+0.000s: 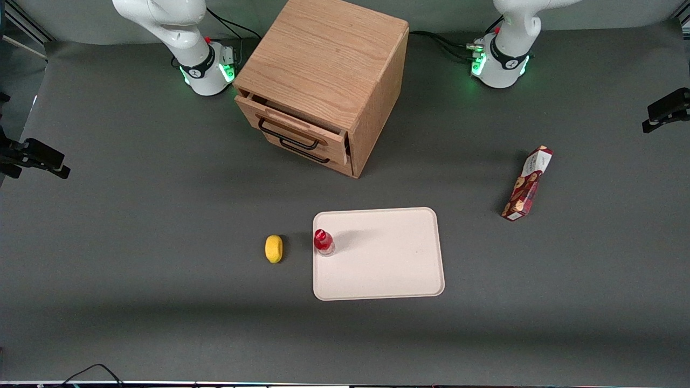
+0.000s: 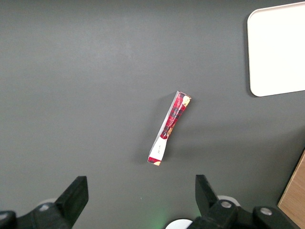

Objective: Place red cookie box on tray

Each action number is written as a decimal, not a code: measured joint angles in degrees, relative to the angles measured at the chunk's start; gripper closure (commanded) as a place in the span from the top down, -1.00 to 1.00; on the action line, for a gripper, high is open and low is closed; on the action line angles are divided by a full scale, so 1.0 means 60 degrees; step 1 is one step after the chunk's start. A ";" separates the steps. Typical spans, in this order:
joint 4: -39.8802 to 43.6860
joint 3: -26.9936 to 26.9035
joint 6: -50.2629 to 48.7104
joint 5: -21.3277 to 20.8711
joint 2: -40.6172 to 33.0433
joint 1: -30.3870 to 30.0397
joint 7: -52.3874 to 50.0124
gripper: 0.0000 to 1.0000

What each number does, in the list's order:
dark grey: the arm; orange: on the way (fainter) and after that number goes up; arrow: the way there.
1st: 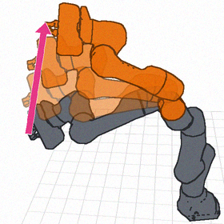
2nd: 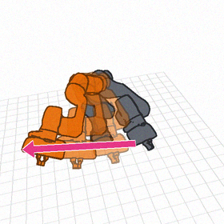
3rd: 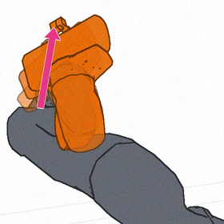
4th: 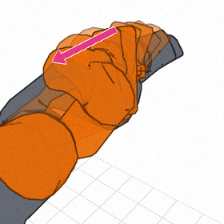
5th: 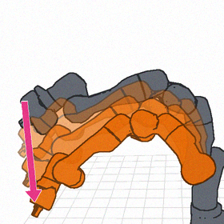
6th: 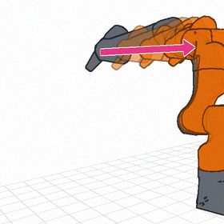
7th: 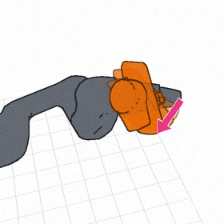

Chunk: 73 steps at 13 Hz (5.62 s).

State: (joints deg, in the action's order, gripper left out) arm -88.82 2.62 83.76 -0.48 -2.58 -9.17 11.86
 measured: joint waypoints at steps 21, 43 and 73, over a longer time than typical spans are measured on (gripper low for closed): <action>-0.7921 0.0496 0.7766 -0.0996 0.0979 0.0457 0.2107 0.99; -0.4520 0.1352 0.5014 -0.0155 0.1437 0.0773 0.0431 -1.00; 0.0548 0.2607 0.5612 -0.1268 0.5108 0.2213 -0.6753 1.00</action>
State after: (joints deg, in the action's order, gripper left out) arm -85.54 18.26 117.43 -8.08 28.06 4.11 -28.66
